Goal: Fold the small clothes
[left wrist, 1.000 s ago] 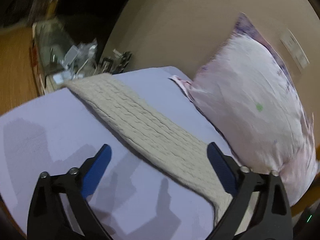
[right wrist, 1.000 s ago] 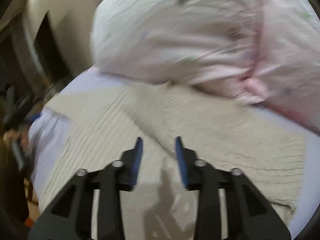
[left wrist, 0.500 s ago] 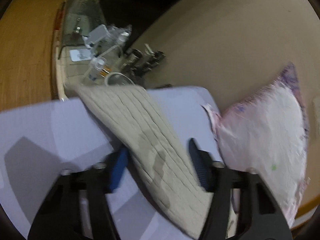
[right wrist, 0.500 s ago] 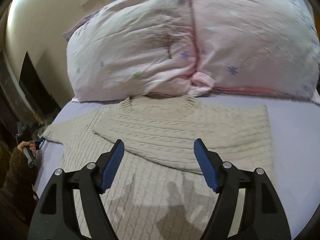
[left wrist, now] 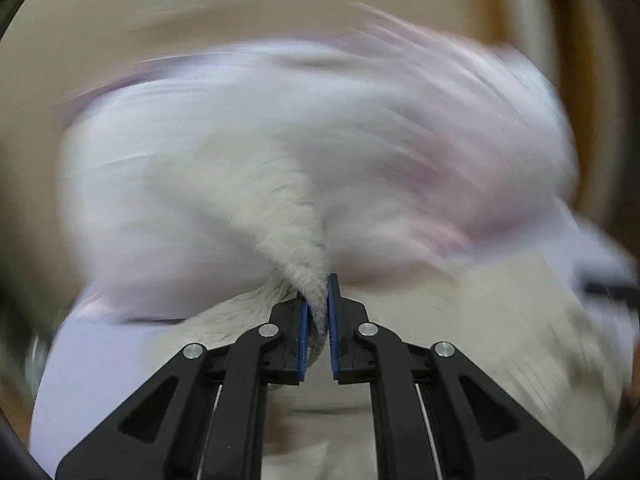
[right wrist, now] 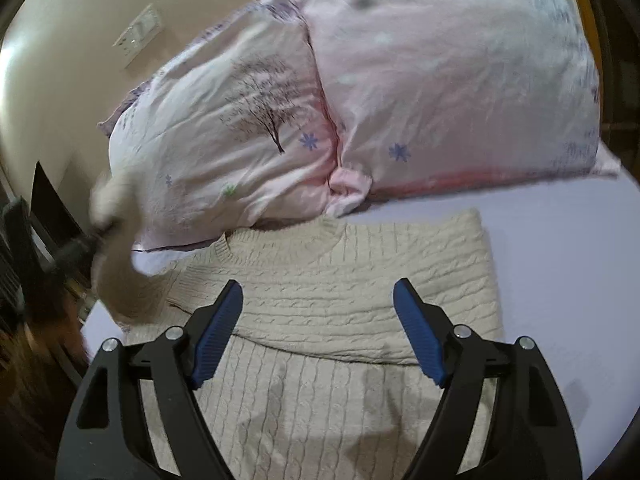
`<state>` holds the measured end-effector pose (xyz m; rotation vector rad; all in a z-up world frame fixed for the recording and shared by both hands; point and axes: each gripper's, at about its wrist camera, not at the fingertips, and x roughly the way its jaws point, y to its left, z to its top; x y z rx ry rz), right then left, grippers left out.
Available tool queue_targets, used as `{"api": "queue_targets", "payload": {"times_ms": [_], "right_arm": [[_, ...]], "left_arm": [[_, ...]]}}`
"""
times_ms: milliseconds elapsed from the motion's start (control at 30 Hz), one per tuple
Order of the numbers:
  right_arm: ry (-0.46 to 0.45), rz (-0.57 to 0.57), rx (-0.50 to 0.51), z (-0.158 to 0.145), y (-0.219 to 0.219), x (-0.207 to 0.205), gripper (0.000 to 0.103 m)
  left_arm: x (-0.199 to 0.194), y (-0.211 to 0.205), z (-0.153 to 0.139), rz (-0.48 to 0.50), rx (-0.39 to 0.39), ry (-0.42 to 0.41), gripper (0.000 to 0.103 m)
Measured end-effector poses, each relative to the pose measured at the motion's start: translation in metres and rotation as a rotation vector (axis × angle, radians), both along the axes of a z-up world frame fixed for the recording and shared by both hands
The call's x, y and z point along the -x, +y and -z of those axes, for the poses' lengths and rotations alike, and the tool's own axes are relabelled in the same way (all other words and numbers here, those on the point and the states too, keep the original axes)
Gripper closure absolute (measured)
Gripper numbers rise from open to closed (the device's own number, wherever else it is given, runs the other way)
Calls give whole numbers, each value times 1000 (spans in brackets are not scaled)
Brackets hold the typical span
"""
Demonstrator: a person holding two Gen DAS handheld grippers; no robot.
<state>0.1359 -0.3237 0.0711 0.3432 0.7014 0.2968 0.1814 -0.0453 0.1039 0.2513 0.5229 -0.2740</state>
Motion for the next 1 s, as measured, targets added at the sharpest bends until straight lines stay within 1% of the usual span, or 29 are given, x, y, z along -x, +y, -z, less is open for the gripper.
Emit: {"api": "queue_targets", "payload": {"times_ms": [33, 67, 100, 133, 167, 200, 233, 267, 333, 367, 467, 500, 533, 567, 600, 633, 667, 733, 800, 867, 900, 933, 967, 1000], "right_arm": [[32, 4, -28, 6, -4, -5, 25], [66, 12, -59, 12, -10, -9, 25], [94, 20, -83, 16, -15, -11, 27], [128, 28, -117, 21, -23, -14, 33], [155, 31, -152, 25, -30, -16, 37], [173, 34, -170, 29, -34, -17, 44], [194, 38, -184, 32, -38, -18, 50], [209, 42, -189, 35, -40, -19, 53], [260, 67, -185, 44, -42, -23, 62], [284, 87, -184, 49, -43, -24, 63], [312, 121, -184, 57, -43, -26, 66], [324, 141, -171, 60, -42, -27, 78], [326, 137, -160, 63, -39, -30, 86], [326, 123, -129, 64, -33, -33, 91], [301, 116, -96, 62, -29, -34, 93], [267, 132, -86, 56, -29, -31, 94], [220, 165, -95, 47, -34, -26, 94], [180, 230, -90, 35, -46, -20, 94], [195, 275, -23, 32, -52, -16, 92], [238, 272, -31, 33, -57, -6, 86], [250, 266, -39, 32, -59, 7, 71], [246, 256, -46, 29, -59, 20, 50], [234, 247, -50, 25, -61, 38, 44], [224, 238, -46, 23, -62, 57, 43]], "left_arm": [[6, -43, 24, 98, -96, 46, 92], [10, -60, 37, 138, -141, 67, 92], [17, -71, 48, 170, -178, 84, 92], [24, -69, 52, 173, -176, 90, 92], [28, -62, 50, 162, -156, 93, 88], [32, -50, 46, 148, -125, 101, 84], [35, -30, 41, 127, -82, 112, 75], [41, -8, 36, 97, -43, 122, 68], [49, 27, 33, 39, -10, 136, 67], [57, 46, 33, 7, 5, 152, 67], [77, 89, 38, -54, 55, 209, 65], [82, 98, 39, -75, 64, 223, 64], [86, 107, 41, -95, 75, 234, 58], [93, 115, 43, -106, 96, 246, 53], [96, 119, 43, -110, 119, 258, 52], [103, 127, 44, -114, 154, 276, 50], [112, 137, 44, -112, 215, 306, 47], [122, 146, 46, -107, 274, 331, 40], [137, 152, 49, -93, 321, 355, 39], [150, 155, 54, -89, 350, 372, 37], [155, 156, 56, -91, 357, 379, 37], [163, 159, 59, -95, 370, 388, 36], [168, 161, 62, -98, 381, 395, 36], [174, 163, 66, -99, 398, 407, 36]]}}
